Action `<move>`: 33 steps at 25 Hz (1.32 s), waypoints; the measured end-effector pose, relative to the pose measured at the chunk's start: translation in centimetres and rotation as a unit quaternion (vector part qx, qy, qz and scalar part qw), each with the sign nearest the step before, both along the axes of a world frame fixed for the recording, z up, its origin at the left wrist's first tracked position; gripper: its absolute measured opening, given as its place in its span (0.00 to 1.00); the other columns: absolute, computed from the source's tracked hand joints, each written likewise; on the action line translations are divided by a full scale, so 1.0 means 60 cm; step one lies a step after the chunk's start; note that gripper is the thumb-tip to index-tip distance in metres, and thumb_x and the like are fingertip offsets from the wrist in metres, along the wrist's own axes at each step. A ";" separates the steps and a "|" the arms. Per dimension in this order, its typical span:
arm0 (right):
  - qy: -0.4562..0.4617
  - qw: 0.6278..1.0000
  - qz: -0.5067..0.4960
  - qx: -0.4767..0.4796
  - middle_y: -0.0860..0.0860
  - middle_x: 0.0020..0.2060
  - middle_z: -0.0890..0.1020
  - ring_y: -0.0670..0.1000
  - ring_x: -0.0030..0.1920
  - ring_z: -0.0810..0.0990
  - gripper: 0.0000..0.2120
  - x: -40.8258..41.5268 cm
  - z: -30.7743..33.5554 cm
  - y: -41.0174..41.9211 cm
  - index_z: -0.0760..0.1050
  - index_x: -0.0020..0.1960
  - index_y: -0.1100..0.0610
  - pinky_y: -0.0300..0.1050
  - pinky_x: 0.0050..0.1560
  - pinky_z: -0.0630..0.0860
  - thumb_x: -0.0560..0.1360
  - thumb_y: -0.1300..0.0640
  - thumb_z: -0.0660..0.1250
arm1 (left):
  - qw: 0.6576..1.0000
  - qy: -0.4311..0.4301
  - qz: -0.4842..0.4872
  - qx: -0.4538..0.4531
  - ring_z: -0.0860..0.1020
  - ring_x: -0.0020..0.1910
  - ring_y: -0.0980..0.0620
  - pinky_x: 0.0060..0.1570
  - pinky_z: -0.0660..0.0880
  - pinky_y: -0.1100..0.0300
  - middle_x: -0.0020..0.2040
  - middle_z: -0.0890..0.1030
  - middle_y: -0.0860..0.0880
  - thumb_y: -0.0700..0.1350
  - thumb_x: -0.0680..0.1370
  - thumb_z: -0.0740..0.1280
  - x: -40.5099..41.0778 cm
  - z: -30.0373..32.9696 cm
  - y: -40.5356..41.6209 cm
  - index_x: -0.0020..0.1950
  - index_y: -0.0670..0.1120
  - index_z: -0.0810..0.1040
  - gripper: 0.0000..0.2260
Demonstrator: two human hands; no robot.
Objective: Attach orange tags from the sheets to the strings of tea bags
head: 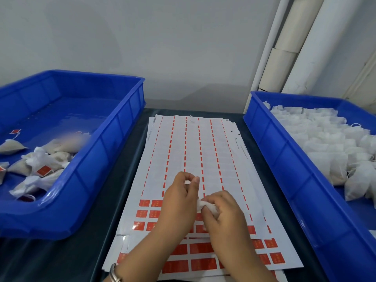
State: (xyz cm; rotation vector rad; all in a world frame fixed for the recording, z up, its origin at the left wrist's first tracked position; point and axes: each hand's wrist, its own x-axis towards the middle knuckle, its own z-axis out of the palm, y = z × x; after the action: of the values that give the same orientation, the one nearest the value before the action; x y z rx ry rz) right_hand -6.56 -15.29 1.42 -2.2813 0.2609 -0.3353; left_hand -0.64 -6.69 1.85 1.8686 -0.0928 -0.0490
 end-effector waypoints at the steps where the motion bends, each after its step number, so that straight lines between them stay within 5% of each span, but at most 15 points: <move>1: 0.080 0.990 0.004 0.112 0.40 0.38 0.76 0.40 0.36 0.75 0.04 0.002 0.004 -0.003 0.75 0.43 0.45 0.26 0.33 0.71 0.77 0.51 0.64 | 1.000 -0.005 -0.005 0.011 0.75 0.30 0.68 0.24 0.67 0.75 0.32 0.76 0.54 0.52 0.80 0.58 0.005 0.002 0.003 0.44 0.58 0.68 0.05; 2: 0.147 0.953 0.011 0.264 0.43 0.33 0.75 0.42 0.31 0.74 0.07 0.004 0.007 -0.010 0.77 0.42 0.48 0.30 0.30 0.71 0.78 0.54 0.64 | 1.000 -0.006 -0.012 0.020 0.74 0.30 0.69 0.24 0.67 0.75 0.32 0.76 0.54 0.53 0.80 0.57 0.008 0.003 0.004 0.43 0.58 0.67 0.06; 4: 0.234 0.785 0.046 0.571 0.51 0.28 0.72 0.46 0.24 0.69 0.06 0.006 0.019 -0.022 0.80 0.39 0.58 0.38 0.23 0.67 0.74 0.63 0.66 | 0.999 -0.004 -0.036 0.030 0.73 0.30 0.69 0.27 0.67 0.76 0.32 0.75 0.53 0.55 0.80 0.55 0.011 0.002 0.009 0.42 0.56 0.69 0.09; 5: 0.259 0.701 0.073 0.660 0.52 0.27 0.70 0.47 0.22 0.67 0.04 0.004 0.022 -0.028 0.79 0.37 0.61 0.39 0.21 0.65 0.69 0.66 0.67 | 0.998 -0.001 -0.050 0.032 0.73 0.29 0.68 0.28 0.68 0.75 0.31 0.75 0.53 0.55 0.80 0.55 0.009 0.002 0.009 0.41 0.55 0.70 0.10; 7: 0.269 0.636 0.117 0.714 0.53 0.26 0.69 0.47 0.20 0.65 0.01 0.000 0.021 -0.034 0.77 0.36 0.62 0.38 0.20 0.64 0.65 0.66 0.67 | 0.997 -0.001 -0.062 0.038 0.72 0.28 0.67 0.29 0.68 0.72 0.30 0.74 0.53 0.56 0.79 0.55 0.003 0.002 0.006 0.39 0.53 0.72 0.13; 12: 0.237 0.666 0.092 0.701 0.52 0.26 0.70 0.46 0.21 0.65 0.05 0.000 0.022 -0.038 0.79 0.37 0.62 0.38 0.20 0.64 0.62 0.68 0.72 | 0.982 -0.187 0.006 0.019 0.74 0.41 0.61 0.39 0.71 0.71 0.37 0.75 0.56 0.50 0.77 0.63 -0.030 0.003 0.025 0.39 0.57 0.71 0.07; 16: 0.198 0.664 0.041 0.720 0.53 0.28 0.73 0.46 0.22 0.68 0.05 0.002 0.023 -0.044 0.83 0.36 0.61 0.37 0.21 0.65 0.61 0.62 0.72 | 0.966 -0.217 -0.126 0.067 0.74 0.50 0.62 0.47 0.69 0.74 0.45 0.76 0.64 0.59 0.71 0.66 -0.052 0.005 0.046 0.46 0.64 0.74 0.06; 19: 0.184 0.667 0.041 0.721 0.54 0.28 0.72 0.46 0.21 0.68 0.03 0.001 0.025 -0.045 0.81 0.34 0.62 0.38 0.19 0.66 0.62 0.62 0.71 | 0.955 -0.250 -0.101 0.124 0.76 0.46 0.63 0.47 0.71 0.75 0.43 0.75 0.67 0.46 0.70 0.73 -0.046 -0.006 0.047 0.50 0.55 0.83 0.09; 22: 0.187 0.690 0.048 0.698 0.53 0.28 0.71 0.46 0.22 0.66 0.02 -0.003 0.025 -0.047 0.82 0.34 0.61 0.38 0.20 0.66 0.63 0.62 0.71 | 0.955 -0.242 -0.091 0.144 0.75 0.45 0.65 0.44 0.70 0.77 0.37 0.74 0.68 0.44 0.72 0.72 -0.041 -0.006 0.054 0.42 0.56 0.83 0.06; 24: 0.186 0.711 0.045 0.677 0.53 0.28 0.71 0.46 0.23 0.66 0.03 -0.005 0.022 -0.051 0.82 0.34 0.60 0.38 0.21 0.66 0.64 0.61 0.71 | 0.962 -0.202 -0.114 0.146 0.70 0.51 0.70 0.47 0.66 0.79 0.40 0.75 0.67 0.47 0.74 0.68 -0.043 -0.006 0.054 0.37 0.61 0.72 0.10; 29: 0.188 0.766 0.029 0.614 0.56 0.30 0.76 0.48 0.24 0.71 0.09 -0.008 0.016 -0.060 0.83 0.40 0.63 0.40 0.23 0.71 0.62 0.60 0.73 | 0.960 -0.138 -0.142 0.196 0.66 0.52 0.73 0.42 0.67 0.79 0.44 0.71 0.67 0.53 0.79 0.59 -0.035 0.001 0.059 0.40 0.62 0.67 0.08; 33: 0.204 0.771 0.032 0.602 0.58 0.34 0.81 0.49 0.26 0.75 0.10 -0.012 0.017 -0.070 0.84 0.43 0.62 0.41 0.26 0.76 0.62 0.62 0.71 | 0.948 -0.167 -0.105 0.251 0.70 0.45 0.68 0.39 0.65 0.78 0.41 0.68 0.68 0.55 0.78 0.59 -0.017 0.015 0.069 0.41 0.62 0.66 0.06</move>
State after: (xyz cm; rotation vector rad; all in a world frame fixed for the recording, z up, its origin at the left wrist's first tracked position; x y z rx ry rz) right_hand -7.29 -19.48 2.43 -1.0271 0.4494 0.3317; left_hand -1.66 -2.57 2.76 2.3559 -0.5587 0.1079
